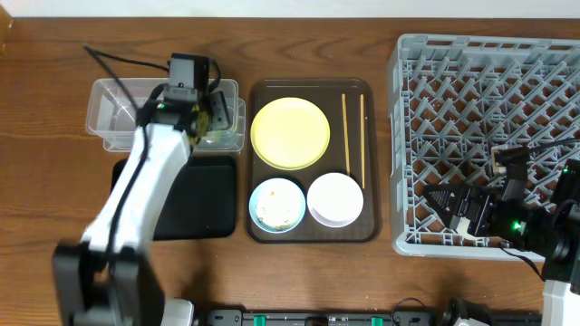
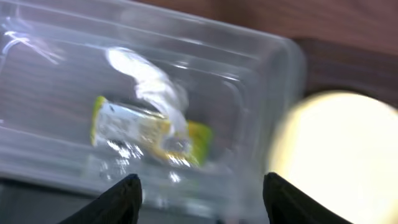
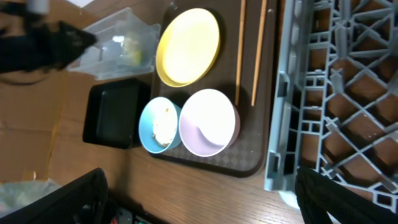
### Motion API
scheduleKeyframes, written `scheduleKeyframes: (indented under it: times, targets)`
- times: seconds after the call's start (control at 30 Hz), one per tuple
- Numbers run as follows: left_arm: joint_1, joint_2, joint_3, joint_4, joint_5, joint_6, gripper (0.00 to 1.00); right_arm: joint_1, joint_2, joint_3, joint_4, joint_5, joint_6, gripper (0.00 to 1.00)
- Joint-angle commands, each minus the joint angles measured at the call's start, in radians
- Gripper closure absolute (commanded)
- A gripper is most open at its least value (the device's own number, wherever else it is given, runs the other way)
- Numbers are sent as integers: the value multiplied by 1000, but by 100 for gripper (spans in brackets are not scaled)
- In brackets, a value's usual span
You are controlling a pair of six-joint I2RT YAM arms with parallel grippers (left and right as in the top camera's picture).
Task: Sort waste into correct bins and load items into the dishwasher rack
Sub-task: 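Grasp the blue bowl of rice with the left gripper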
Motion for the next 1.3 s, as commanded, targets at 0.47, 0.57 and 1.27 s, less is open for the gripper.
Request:
scheduleKeyframes:
  times: [0.47,0.57,1.27]
  targets:
    - [-389,-341,8,-426,134,-51,41,-7,-5,8,34,21,-19,1]
    - [-439,-322,-18,-426,75,-97,41,-7,-5,8,29,21,-19,1]
    - [-723,110,-174,-218,7,-204,50,-7,-5,8,24,21,-19,1]
